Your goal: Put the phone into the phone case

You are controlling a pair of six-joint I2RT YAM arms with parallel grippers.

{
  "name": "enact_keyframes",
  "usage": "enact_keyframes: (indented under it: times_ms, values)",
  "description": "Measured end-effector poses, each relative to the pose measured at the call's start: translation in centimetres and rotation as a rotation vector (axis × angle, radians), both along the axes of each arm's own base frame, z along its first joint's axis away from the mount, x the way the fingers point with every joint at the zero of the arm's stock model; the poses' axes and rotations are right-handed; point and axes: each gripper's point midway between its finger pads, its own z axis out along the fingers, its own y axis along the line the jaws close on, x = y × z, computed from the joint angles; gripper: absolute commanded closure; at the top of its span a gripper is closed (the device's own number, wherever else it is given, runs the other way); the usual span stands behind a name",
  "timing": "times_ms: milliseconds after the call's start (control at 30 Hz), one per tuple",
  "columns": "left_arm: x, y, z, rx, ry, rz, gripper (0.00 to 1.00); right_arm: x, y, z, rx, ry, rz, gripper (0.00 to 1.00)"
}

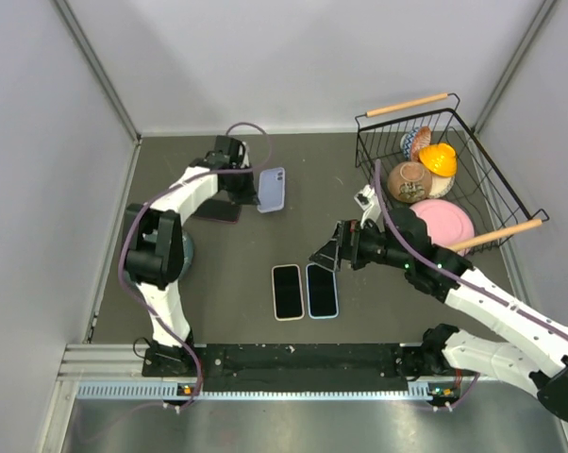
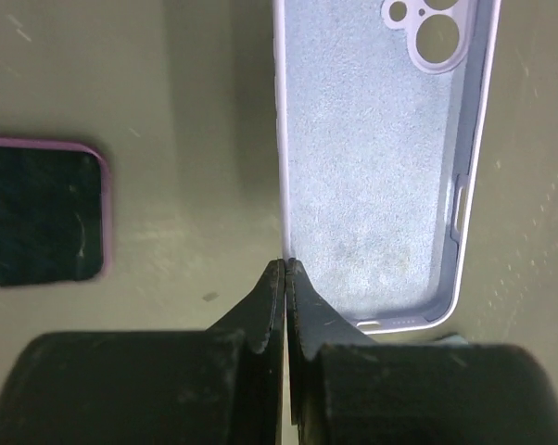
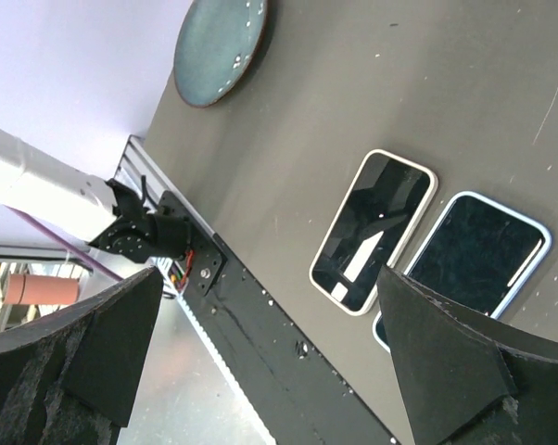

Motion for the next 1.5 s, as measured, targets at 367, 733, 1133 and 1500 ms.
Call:
enact_keyframes:
  times_ms: [367,733,1133,1500]
  values:
    - [-9.5,-4.0,-5.1,0.003,0.103,0.053,1.00,-1.7,-1.3,-0.1,0.040,0.002,-0.007,0.01]
    - [-10.9,-5.6,-4.9,0.047,0.040,0.142,0.23,-2.5,-2.1,0.0,0.053,-0.005,-0.009,0.01]
    - [-6.8,-0.7,2.8,0.168,-0.094,0.490,0.01,-2.6,-2.3,-0.3,0.042,-0.001,-0.012,0.01]
    - [-0.7,6.8,2.5,0.131,-0.018,0.937,0.02,-2.4,-2.2,-0.7,0.024,-0.003,-0.006,0.01]
